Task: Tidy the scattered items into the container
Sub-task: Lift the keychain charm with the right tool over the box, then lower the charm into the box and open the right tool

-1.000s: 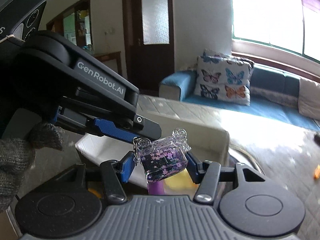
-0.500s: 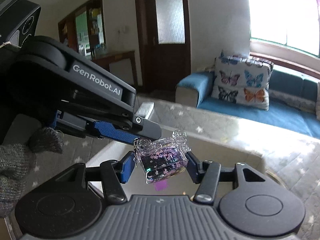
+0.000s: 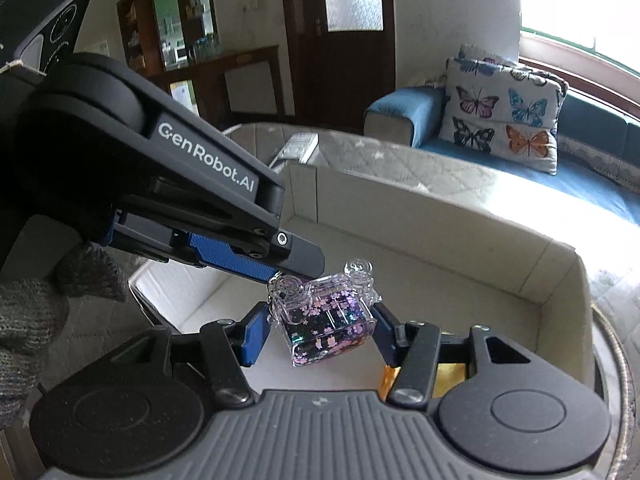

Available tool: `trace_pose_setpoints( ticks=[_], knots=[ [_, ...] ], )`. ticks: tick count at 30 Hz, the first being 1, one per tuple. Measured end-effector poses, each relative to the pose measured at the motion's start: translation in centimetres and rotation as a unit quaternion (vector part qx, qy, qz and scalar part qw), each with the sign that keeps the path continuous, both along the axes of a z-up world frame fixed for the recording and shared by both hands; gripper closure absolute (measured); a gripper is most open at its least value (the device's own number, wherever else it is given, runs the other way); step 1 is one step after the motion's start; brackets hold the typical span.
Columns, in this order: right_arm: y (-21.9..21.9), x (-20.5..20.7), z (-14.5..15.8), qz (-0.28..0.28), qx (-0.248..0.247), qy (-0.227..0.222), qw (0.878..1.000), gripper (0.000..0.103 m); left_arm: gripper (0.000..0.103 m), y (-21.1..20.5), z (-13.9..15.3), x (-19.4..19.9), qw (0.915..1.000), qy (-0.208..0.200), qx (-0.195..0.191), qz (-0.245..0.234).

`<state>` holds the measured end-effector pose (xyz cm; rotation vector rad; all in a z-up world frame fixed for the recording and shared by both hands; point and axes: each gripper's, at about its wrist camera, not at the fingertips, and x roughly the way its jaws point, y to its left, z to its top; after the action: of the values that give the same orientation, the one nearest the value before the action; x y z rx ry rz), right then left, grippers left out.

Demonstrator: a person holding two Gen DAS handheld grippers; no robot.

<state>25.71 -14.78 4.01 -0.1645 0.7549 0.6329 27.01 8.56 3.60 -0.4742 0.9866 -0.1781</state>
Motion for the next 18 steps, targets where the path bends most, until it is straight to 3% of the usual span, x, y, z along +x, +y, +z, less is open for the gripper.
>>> trace_pose_setpoints(
  ticks=[18],
  knots=[
    [-0.2,-1.1,-0.5,-0.006,-0.004,0.008,1.000,0.047,0.073,-0.1,-1.3,-0.2,0.9998,0.013,0.016,-0.002]
  ],
)
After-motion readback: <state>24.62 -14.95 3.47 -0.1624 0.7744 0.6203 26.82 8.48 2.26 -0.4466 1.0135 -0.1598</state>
